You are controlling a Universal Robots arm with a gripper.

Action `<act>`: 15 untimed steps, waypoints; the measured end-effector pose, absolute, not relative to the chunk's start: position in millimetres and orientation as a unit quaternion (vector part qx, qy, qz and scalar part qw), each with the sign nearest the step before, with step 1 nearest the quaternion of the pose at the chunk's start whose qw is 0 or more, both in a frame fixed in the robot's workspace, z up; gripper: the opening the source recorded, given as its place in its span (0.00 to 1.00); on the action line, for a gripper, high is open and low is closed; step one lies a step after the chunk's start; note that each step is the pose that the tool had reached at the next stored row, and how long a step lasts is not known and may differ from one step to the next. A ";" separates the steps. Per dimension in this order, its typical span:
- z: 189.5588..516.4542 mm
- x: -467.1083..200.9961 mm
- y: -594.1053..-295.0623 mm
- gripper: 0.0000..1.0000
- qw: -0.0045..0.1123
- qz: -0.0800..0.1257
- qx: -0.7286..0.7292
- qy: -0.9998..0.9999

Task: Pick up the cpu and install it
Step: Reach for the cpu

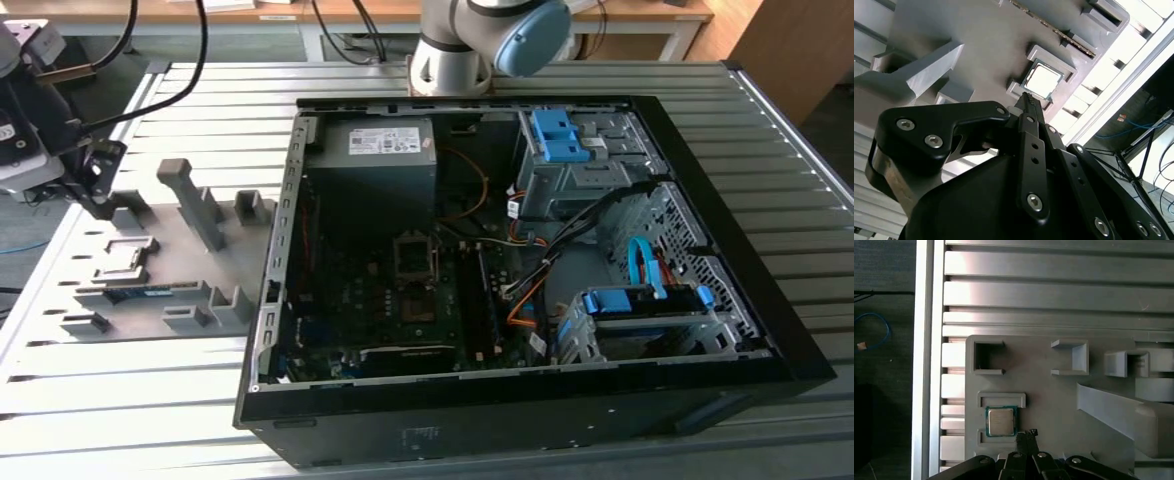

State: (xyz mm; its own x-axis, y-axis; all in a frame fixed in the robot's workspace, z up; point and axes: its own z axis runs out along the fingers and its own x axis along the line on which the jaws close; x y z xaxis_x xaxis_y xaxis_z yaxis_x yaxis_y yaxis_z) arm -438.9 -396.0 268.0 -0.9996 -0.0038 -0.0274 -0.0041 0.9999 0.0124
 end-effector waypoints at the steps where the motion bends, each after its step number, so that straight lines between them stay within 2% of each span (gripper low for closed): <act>1: 267.4 -439.3 -396.0 0.10 0.014 0.006 -0.002 1.000; 15: 259.6 -443.8 -396.1 0.10 0.014 0.006 -0.002 1.000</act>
State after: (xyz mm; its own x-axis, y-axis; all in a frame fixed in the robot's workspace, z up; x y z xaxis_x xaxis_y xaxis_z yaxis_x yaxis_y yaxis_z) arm -443.8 -396.1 259.6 -0.9996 -0.0038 -0.0274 -0.0042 0.9999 0.0124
